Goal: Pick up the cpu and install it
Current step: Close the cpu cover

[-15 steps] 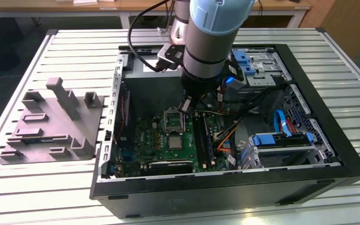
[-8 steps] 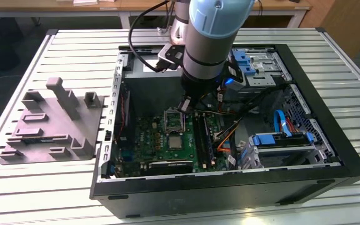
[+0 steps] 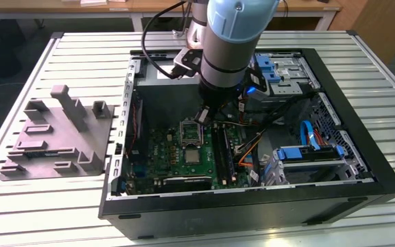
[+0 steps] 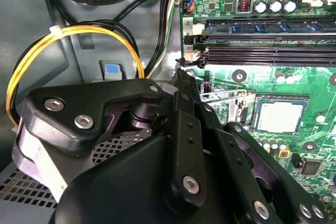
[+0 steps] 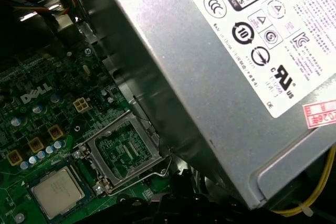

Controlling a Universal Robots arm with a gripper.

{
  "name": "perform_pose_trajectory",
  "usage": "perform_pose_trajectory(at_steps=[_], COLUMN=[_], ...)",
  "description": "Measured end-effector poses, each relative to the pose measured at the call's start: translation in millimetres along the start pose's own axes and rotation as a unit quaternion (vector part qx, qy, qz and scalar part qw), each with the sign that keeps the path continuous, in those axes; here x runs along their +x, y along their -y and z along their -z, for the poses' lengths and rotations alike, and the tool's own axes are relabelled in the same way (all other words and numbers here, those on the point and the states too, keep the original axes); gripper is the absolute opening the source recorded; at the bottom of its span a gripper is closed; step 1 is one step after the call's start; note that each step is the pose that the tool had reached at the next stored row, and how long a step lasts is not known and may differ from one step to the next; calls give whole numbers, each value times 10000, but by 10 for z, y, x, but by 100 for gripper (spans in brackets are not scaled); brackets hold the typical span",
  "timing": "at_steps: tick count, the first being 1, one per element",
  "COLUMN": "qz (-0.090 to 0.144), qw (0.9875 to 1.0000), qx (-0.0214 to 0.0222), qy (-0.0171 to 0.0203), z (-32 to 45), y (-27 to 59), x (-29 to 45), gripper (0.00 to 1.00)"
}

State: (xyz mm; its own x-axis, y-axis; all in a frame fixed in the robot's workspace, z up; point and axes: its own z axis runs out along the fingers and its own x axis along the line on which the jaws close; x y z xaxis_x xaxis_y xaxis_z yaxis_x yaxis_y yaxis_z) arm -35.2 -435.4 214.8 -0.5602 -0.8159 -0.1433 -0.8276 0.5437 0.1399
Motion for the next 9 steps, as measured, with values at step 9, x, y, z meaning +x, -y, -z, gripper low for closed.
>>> perform_pose_trajectory(at_steps=[9], qz=[1], qw=[10000], qx=[-14], qy=[20], z=[-52], y=[-1], x=[13], gripper=[11])
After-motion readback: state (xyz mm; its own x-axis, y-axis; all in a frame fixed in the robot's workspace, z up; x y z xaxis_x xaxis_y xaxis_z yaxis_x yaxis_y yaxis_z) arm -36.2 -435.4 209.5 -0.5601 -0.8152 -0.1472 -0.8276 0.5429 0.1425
